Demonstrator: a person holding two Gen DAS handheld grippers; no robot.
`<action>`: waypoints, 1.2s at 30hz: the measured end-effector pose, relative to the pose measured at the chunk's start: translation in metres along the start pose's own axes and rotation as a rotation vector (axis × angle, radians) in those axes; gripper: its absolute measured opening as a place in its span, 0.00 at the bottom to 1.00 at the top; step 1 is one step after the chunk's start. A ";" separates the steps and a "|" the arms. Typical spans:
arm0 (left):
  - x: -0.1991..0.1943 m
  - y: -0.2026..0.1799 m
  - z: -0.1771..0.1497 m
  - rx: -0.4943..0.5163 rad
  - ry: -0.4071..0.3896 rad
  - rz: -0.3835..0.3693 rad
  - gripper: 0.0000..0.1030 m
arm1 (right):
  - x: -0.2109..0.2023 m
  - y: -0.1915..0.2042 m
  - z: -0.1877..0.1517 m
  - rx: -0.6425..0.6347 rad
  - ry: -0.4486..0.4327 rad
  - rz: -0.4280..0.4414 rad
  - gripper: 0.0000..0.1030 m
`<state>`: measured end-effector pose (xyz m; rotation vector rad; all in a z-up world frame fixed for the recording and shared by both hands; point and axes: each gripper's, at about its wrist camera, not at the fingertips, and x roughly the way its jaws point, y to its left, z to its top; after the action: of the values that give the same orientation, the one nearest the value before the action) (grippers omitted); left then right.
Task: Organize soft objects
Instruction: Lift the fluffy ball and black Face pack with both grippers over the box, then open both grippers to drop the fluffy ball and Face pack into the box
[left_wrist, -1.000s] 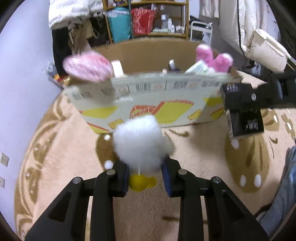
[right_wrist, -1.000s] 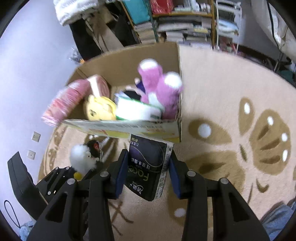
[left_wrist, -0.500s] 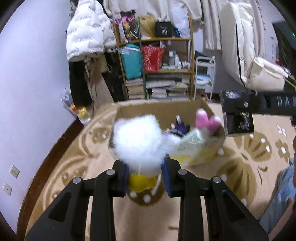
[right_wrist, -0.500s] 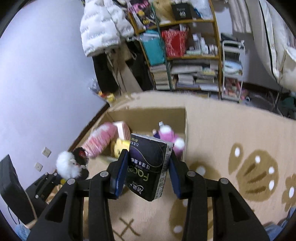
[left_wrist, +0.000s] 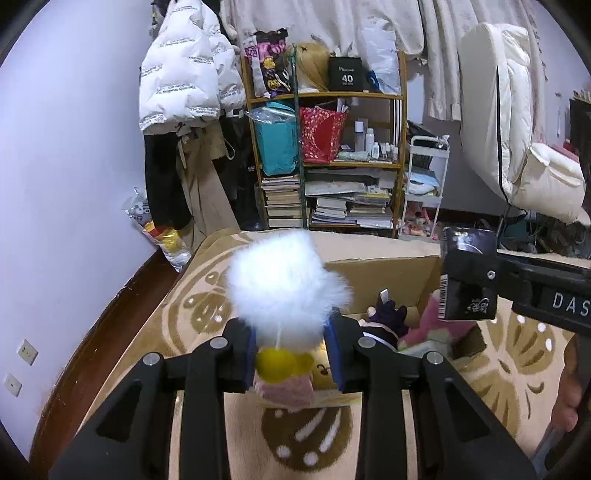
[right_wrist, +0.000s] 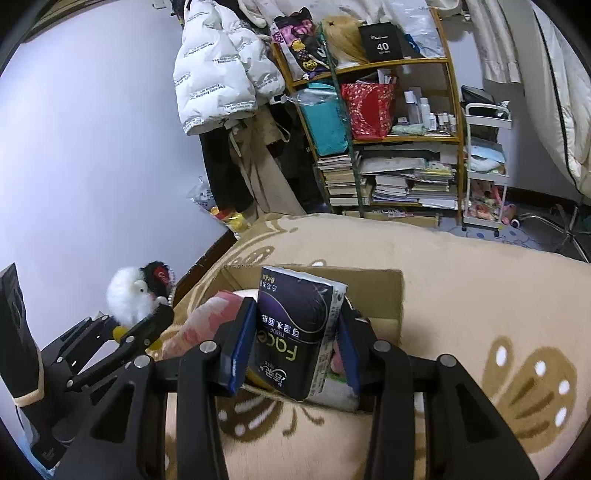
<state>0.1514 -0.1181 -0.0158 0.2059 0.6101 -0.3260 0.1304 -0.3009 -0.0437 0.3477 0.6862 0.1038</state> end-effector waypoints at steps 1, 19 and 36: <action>0.005 -0.001 0.000 0.005 0.008 -0.005 0.29 | 0.005 -0.001 0.001 0.003 0.004 0.003 0.43; 0.034 0.003 -0.006 -0.036 0.097 -0.040 0.31 | 0.033 -0.022 0.000 0.088 0.032 0.044 0.51; -0.058 0.031 -0.003 -0.052 0.042 0.041 0.86 | -0.037 0.001 -0.001 0.100 -0.042 -0.018 1.00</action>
<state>0.1156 -0.0748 0.0190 0.1755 0.6538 -0.2667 0.1010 -0.3073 -0.0216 0.4385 0.6539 0.0446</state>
